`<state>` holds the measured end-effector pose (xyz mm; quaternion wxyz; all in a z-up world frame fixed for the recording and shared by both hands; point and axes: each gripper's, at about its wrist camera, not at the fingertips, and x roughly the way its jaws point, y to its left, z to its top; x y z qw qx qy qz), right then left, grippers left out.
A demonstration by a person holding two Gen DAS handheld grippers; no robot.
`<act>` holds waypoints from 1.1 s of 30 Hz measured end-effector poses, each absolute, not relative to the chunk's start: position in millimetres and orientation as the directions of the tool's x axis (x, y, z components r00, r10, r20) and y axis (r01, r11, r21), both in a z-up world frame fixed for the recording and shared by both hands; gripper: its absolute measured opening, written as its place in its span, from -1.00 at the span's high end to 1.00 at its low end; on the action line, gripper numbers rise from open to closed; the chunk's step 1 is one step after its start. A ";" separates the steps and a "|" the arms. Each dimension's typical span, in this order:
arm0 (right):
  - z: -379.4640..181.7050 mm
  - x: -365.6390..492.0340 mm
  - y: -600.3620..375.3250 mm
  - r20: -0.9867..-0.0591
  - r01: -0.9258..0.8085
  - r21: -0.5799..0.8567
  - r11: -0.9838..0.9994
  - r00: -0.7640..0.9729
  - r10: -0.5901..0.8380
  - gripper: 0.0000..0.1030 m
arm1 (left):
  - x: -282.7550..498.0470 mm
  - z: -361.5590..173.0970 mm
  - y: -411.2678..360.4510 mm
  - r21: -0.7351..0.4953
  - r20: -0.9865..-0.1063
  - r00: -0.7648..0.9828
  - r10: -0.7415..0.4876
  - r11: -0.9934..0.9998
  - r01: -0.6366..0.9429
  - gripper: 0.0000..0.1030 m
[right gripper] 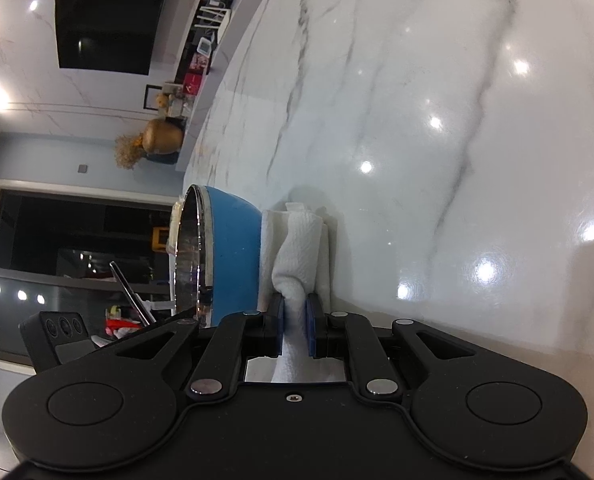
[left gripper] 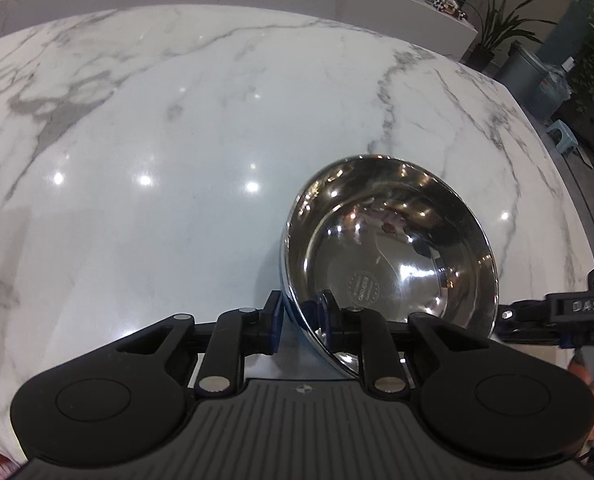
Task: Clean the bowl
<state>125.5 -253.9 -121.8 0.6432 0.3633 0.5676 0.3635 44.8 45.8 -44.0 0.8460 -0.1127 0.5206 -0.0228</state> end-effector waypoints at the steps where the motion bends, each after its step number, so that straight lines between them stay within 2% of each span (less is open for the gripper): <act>1: -118.1 126.3 -255.9 -0.462 -0.060 0.881 0.469 0.098 0.881 0.80 | 45.6 -43.7 46.4 -0.210 -0.875 0.459 -0.152 0.974 -0.078 0.72; 7: -88.2 133.4 -267.6 -0.397 -0.092 0.906 0.412 0.144 0.906 0.80 | 50.2 -43.1 48.2 -0.197 -0.873 0.468 -0.137 0.977 -0.082 0.73; 11: -80.0 138.6 -266.0 -0.385 -0.108 0.910 0.401 0.141 0.912 0.80 | 52.2 -43.9 48.4 -0.203 -0.870 0.471 -0.145 0.976 -0.075 0.73; 22: -94.2 144.1 -263.8 -0.386 -0.064 0.915 0.397 0.143 0.912 0.80 | 56.0 -45.3 43.6 -0.207 -0.868 0.472 -0.152 0.976 -0.066 0.72; 25: -97.6 145.0 -262.0 -0.418 -0.061 0.901 0.429 0.141 0.898 0.80 | 55.7 -45.4 42.2 -0.207 -0.868 0.473 -0.153 0.976 -0.064 0.72; 27: -103.4 143.8 -254.7 -0.475 -0.068 0.872 0.485 0.125 0.871 0.80 | 55.2 -45.4 41.5 -0.205 -0.868 0.473 -0.151 0.977 -0.064 0.72; 33: -126.3 133.4 -247.4 -0.501 -0.043 0.861 0.507 0.102 0.859 0.80 | 55.1 -44.8 41.1 -0.203 -0.868 0.473 -0.150 0.977 -0.064 0.72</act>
